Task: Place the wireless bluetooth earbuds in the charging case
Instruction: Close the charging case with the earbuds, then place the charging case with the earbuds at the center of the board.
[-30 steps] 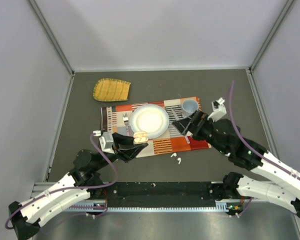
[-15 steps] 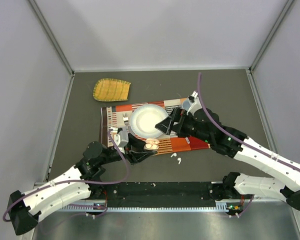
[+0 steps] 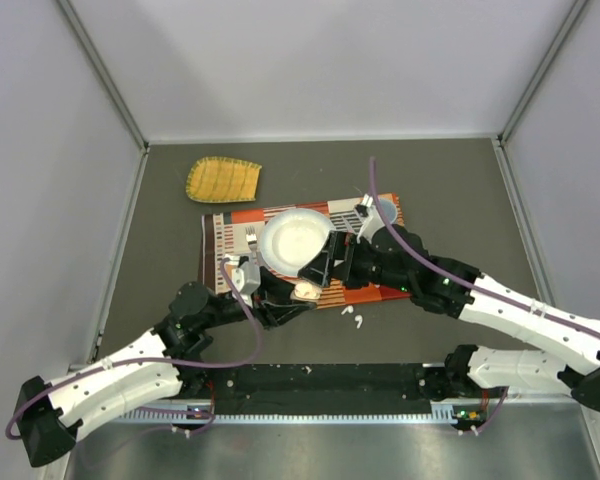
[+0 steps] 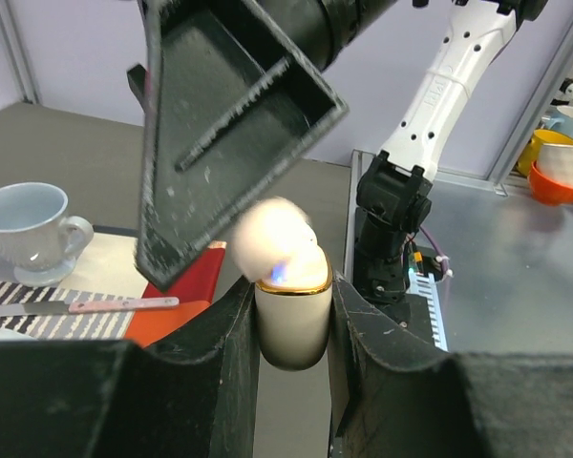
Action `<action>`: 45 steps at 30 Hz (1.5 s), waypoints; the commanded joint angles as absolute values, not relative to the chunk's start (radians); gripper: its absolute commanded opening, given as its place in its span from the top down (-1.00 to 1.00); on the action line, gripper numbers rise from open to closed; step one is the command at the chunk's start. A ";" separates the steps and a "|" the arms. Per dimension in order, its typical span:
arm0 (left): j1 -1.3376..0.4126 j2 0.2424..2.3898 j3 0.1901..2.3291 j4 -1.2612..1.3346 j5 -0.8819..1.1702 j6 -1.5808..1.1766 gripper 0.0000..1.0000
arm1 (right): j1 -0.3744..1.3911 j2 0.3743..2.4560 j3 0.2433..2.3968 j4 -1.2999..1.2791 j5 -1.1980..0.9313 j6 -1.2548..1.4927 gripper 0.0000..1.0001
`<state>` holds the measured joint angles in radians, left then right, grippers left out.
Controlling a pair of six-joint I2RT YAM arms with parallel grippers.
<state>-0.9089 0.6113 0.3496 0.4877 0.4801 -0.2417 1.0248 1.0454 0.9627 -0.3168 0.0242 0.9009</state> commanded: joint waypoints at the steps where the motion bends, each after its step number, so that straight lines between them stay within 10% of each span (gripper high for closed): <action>1: -0.914 0.607 0.368 0.578 0.442 -0.242 1.00 | 1.068 1.054 0.947 -0.311 0.021 0.896 -0.98; 18: -0.913 0.569 0.330 0.316 0.074 -0.667 1.00 | 1.080 0.821 0.862 -0.503 0.478 1.034 -0.98; 33: -0.914 0.456 0.034 0.160 0.055 -1.132 1.00 | 1.080 0.796 0.814 -0.541 0.472 1.101 -0.98; 45: -0.913 0.761 0.014 0.359 0.144 -1.172 1.00 | 1.081 0.818 0.818 -0.541 0.468 1.092 -0.98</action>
<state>-0.9134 0.6899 0.0391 0.2111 0.0963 -1.1584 1.0714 0.8177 0.8055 -0.5476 0.4522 1.0931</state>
